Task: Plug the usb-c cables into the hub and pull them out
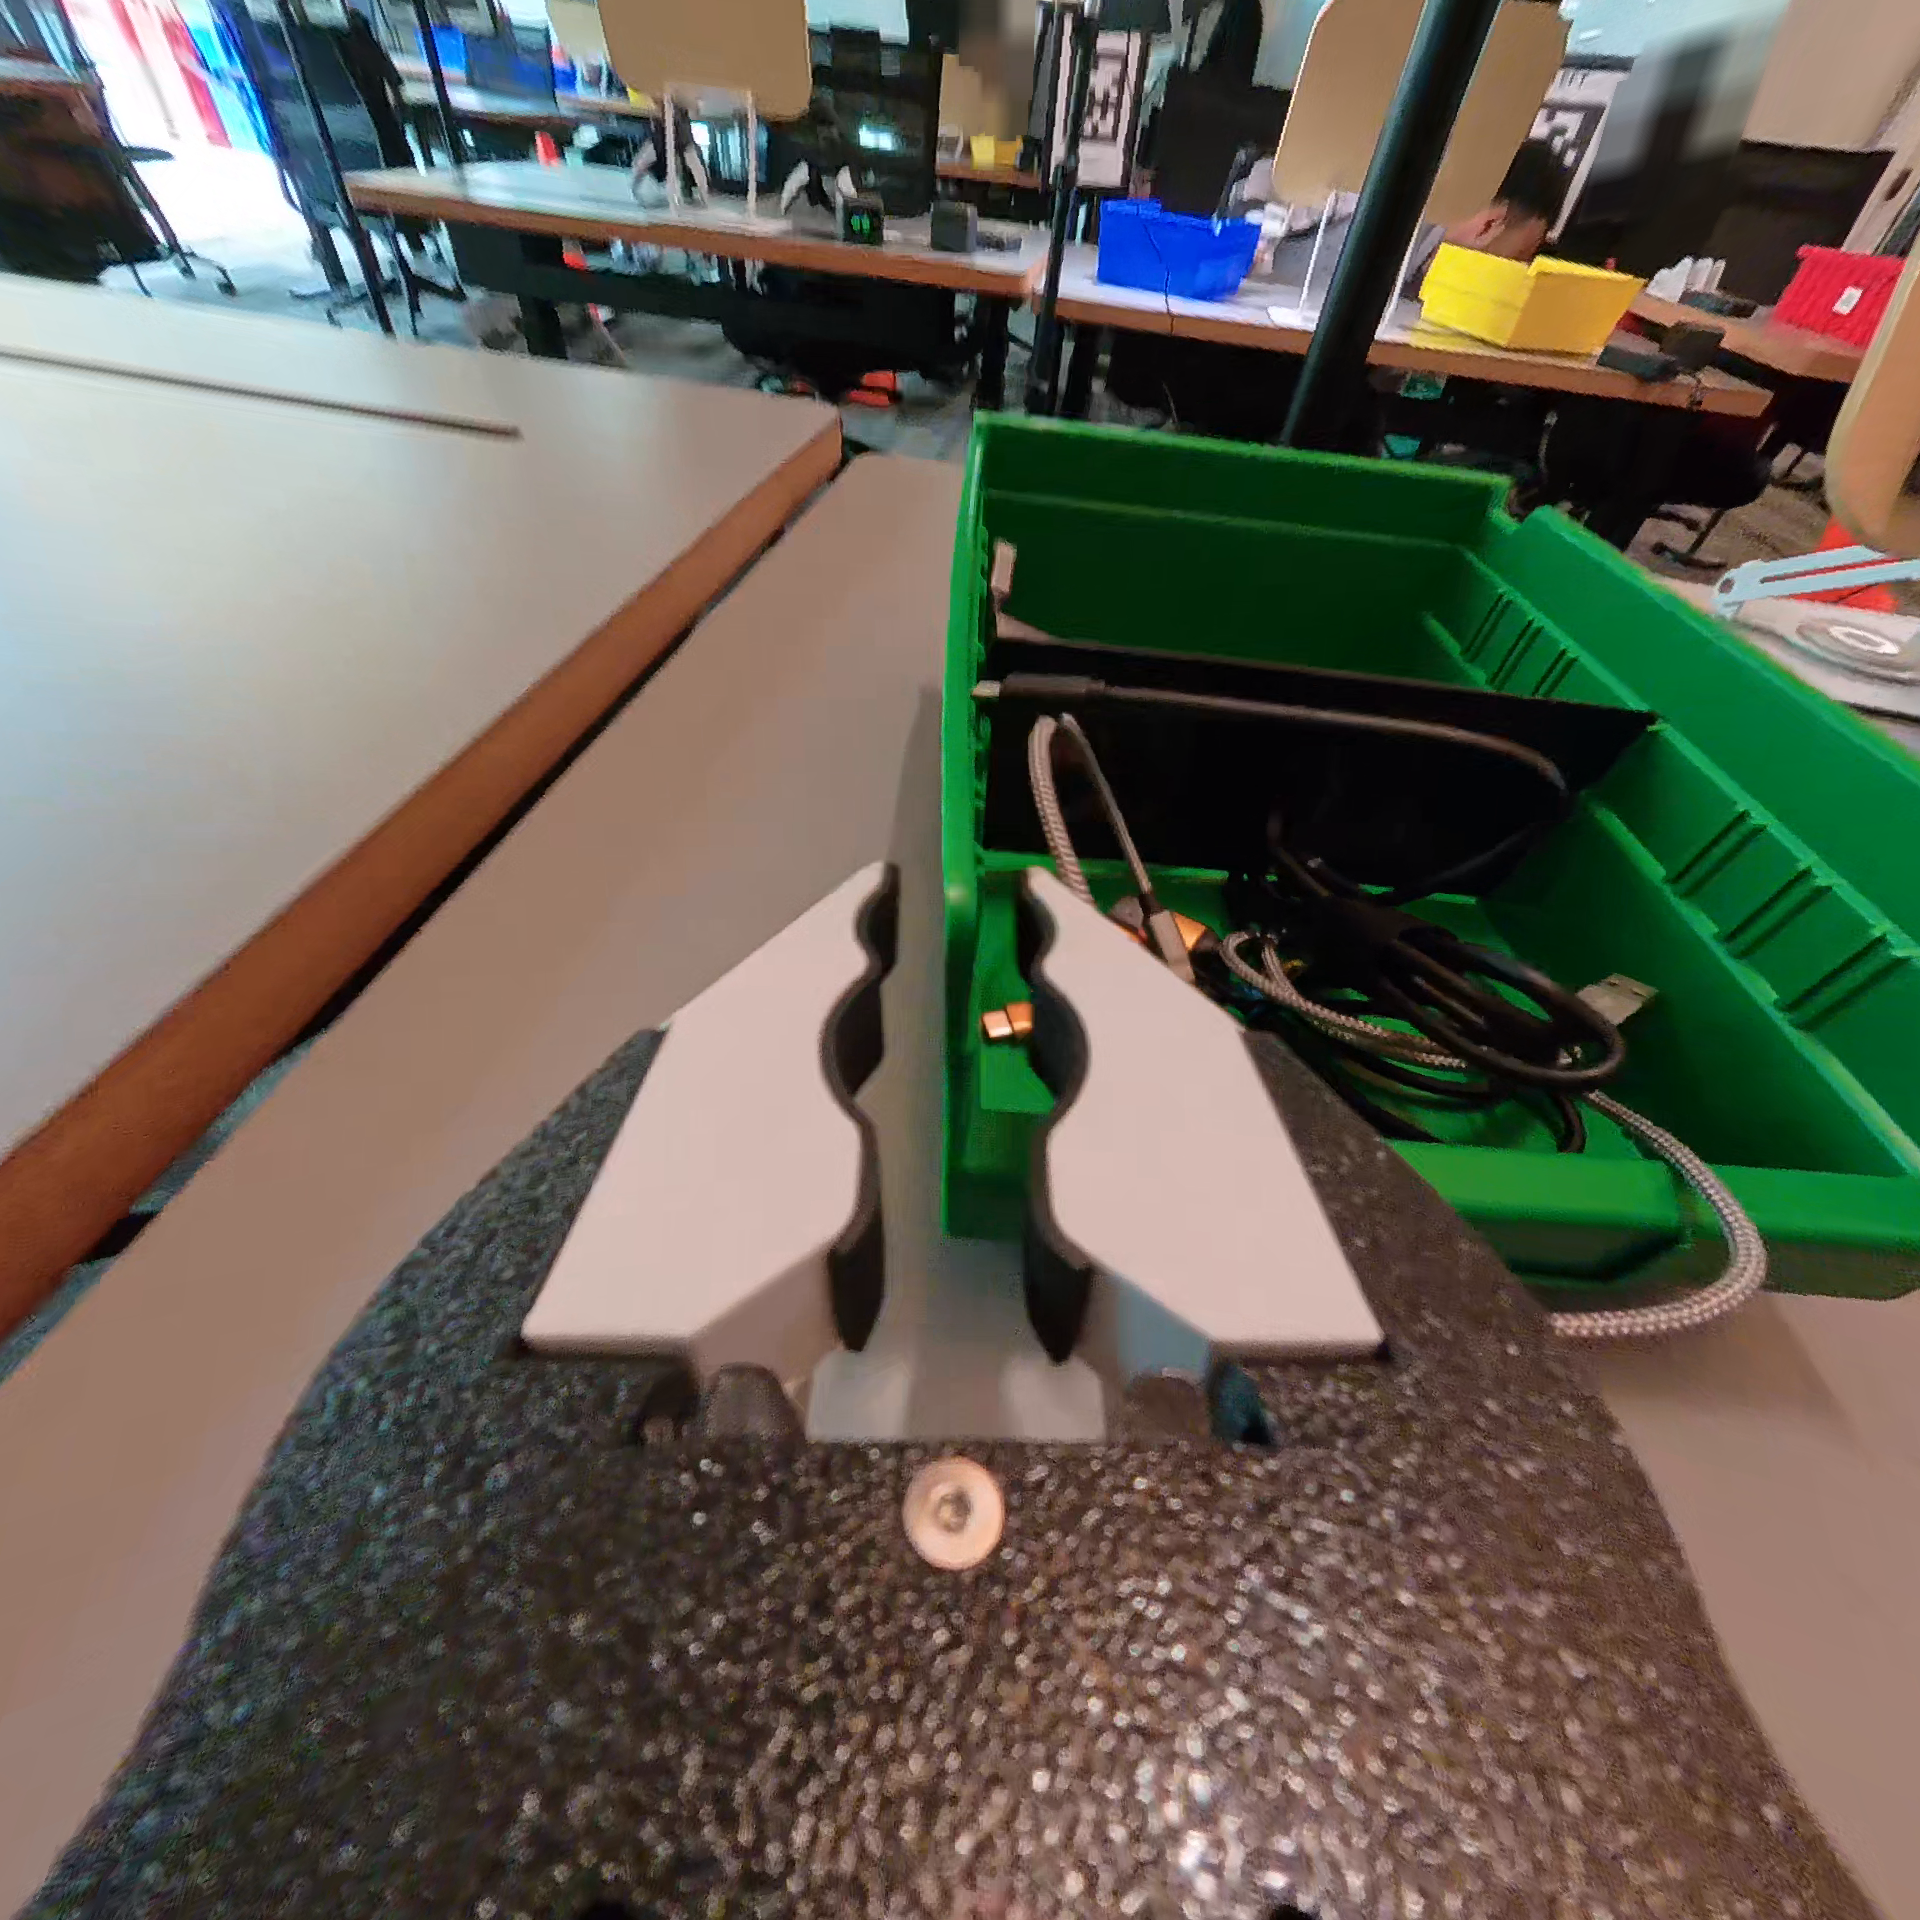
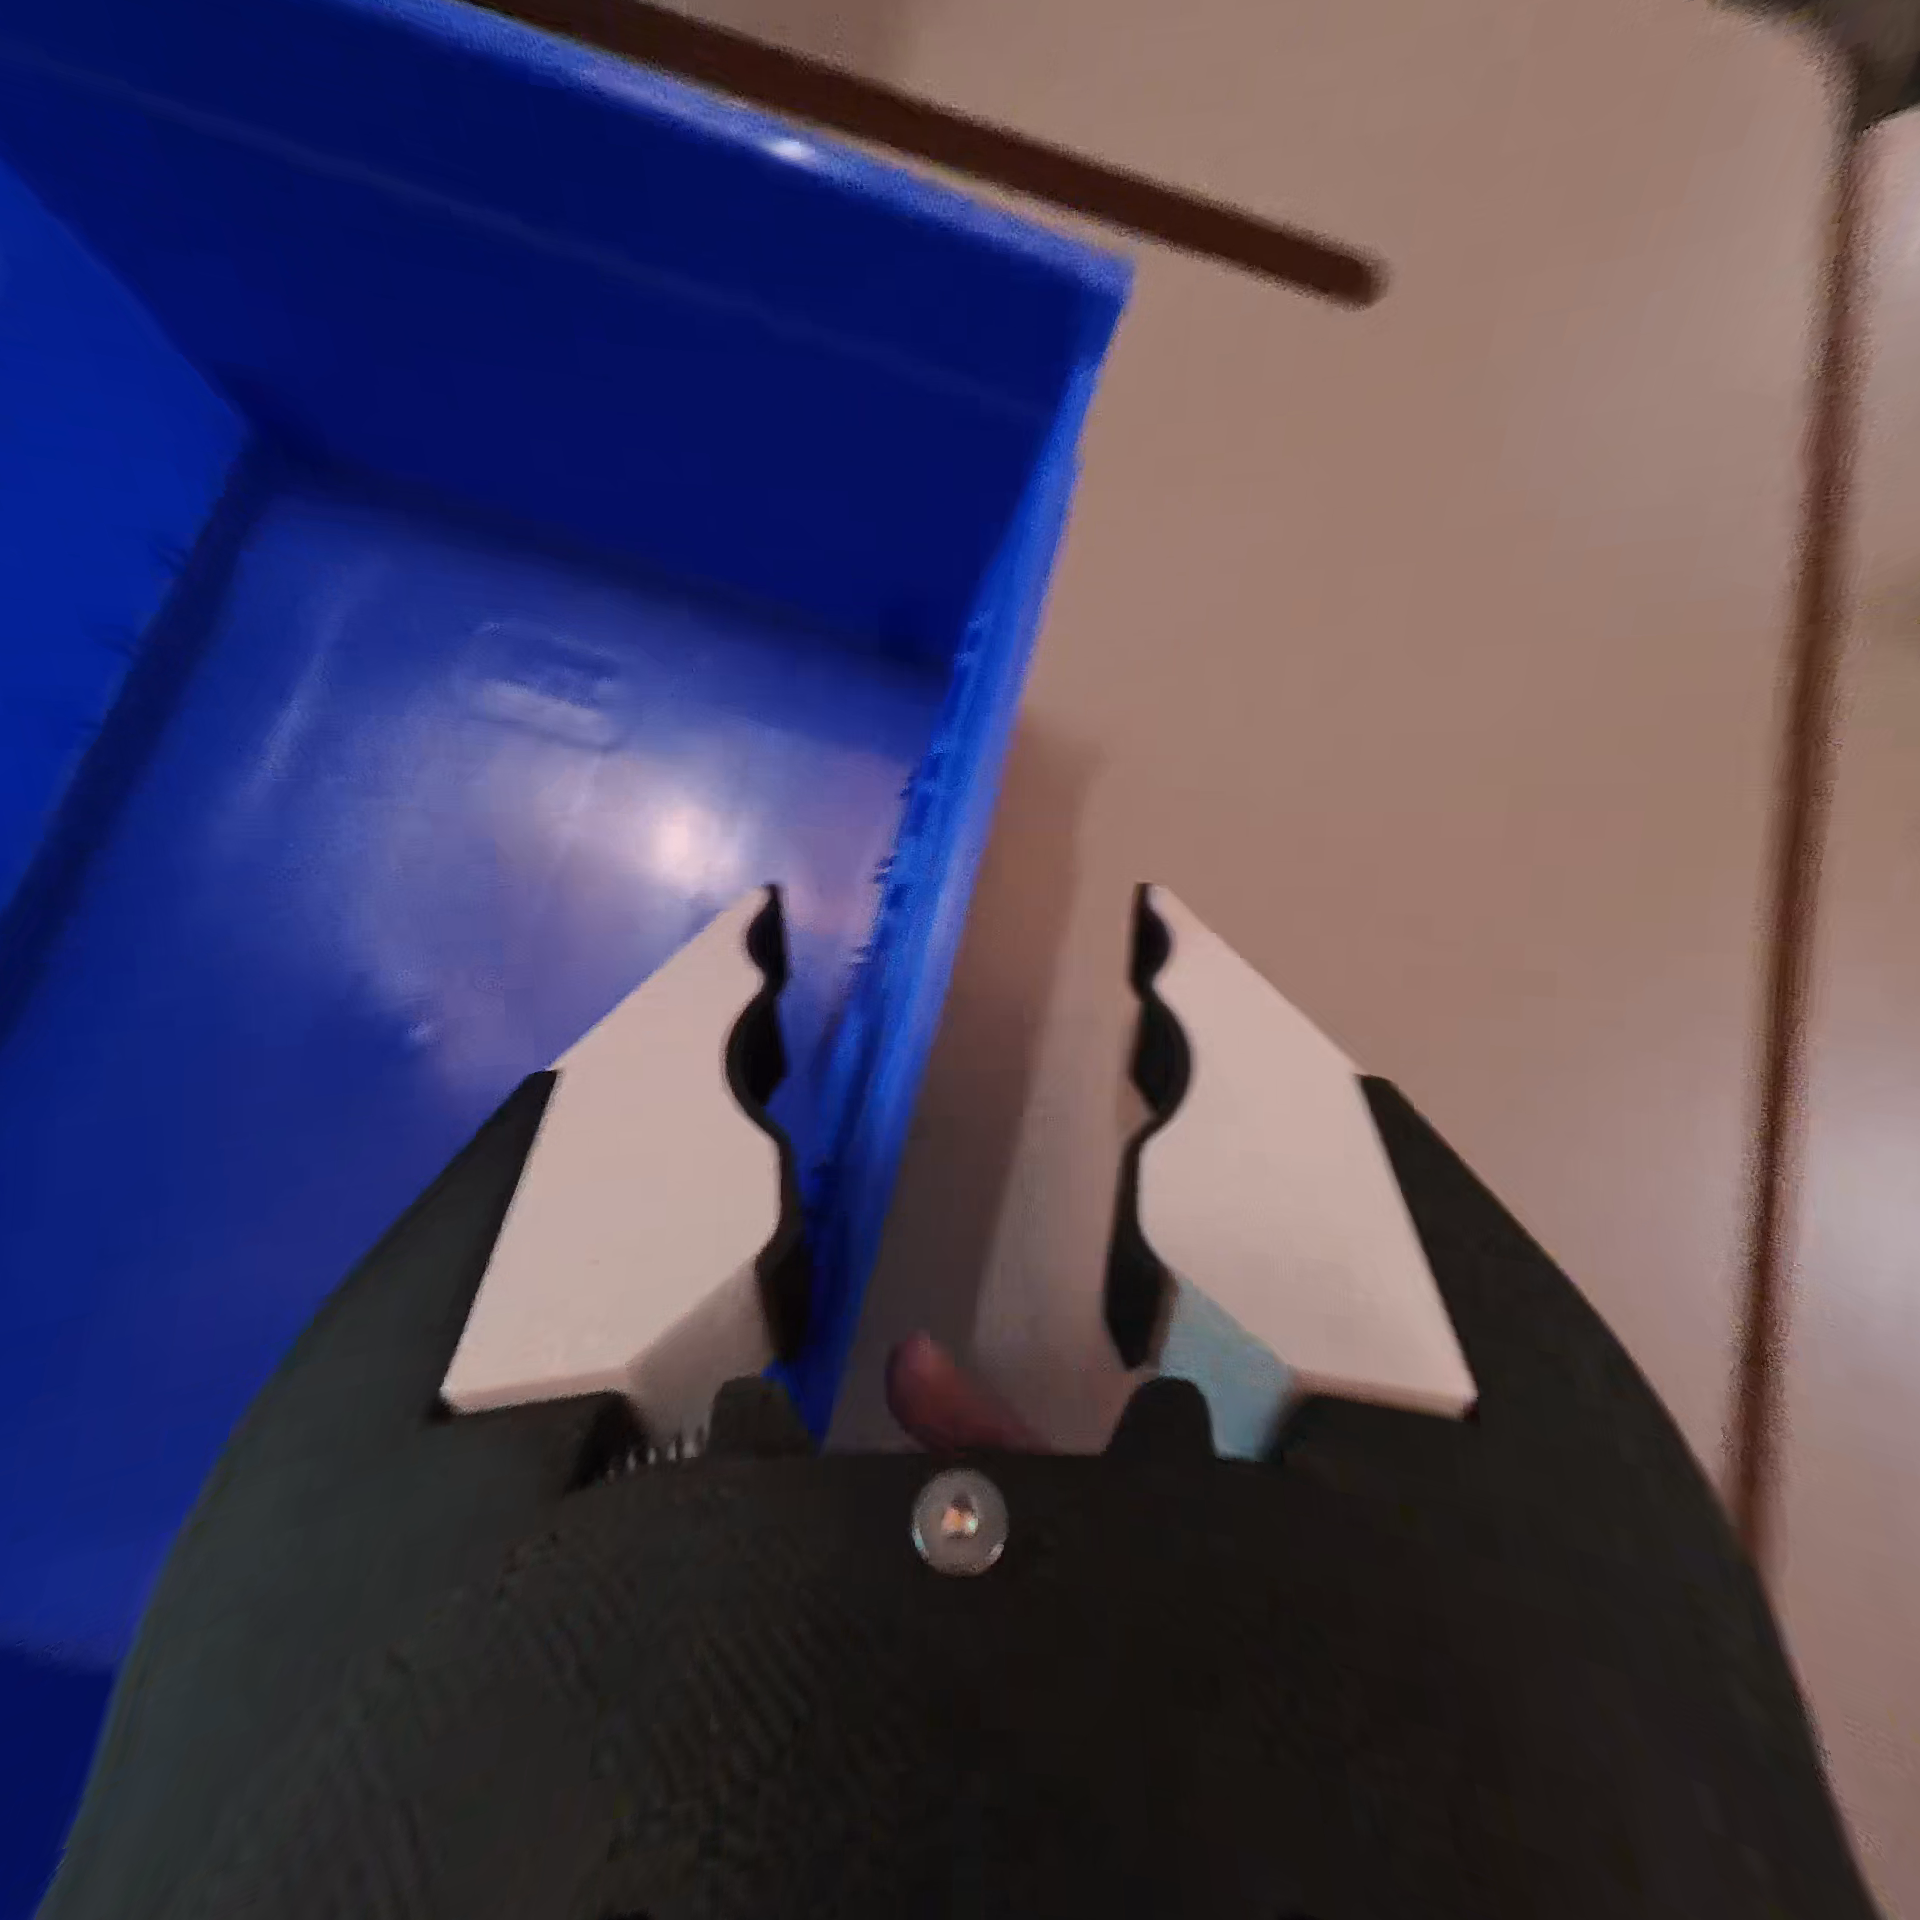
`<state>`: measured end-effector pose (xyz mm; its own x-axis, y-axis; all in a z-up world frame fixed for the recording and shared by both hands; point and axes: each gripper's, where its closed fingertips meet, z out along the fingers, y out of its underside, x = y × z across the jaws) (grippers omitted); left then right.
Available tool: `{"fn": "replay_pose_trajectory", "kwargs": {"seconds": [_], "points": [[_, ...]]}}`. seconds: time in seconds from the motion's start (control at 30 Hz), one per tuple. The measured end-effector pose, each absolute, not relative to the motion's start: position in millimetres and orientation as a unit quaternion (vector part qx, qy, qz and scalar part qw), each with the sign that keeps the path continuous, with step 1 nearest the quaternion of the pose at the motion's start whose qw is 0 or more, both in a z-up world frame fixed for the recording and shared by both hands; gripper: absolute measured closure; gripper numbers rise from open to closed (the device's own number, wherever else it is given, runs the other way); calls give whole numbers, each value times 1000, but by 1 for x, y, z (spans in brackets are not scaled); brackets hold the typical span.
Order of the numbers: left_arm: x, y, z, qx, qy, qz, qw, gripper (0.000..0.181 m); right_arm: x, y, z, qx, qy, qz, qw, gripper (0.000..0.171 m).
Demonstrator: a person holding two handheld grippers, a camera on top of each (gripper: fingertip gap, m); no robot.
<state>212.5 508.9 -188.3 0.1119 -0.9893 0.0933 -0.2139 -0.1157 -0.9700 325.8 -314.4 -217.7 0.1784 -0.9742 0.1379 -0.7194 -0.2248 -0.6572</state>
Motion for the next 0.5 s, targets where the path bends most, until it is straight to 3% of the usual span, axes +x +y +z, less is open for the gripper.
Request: {"fn": "replay_pose_trajectory", "kwargs": {"seconds": [0.1, 0.17, 0.27, 0.37, 0.5], "points": [[205, 505, -157, -577, 498, -463, 452, 140, 319, -328, -180, -730, 534, -380, 193, 73], [200, 490, -135, -566, 516, -485, 422, 140, 306, -320, -146, -722, 493, -437, 213, 78], [206, 453, -107, -506, 609, -481, 378, 128, 271, -290, -113, -726, 425, -472, 266, 72], [241, 428, -86, -367, 748, -380, 401, 131, 227, -245, -111, -745, 373, -437, 338, 66], [317, 431, -125, -220, 907, -186, 308, 128, 174, -204, -118, -745, 319, -440, 388, 67]]}}
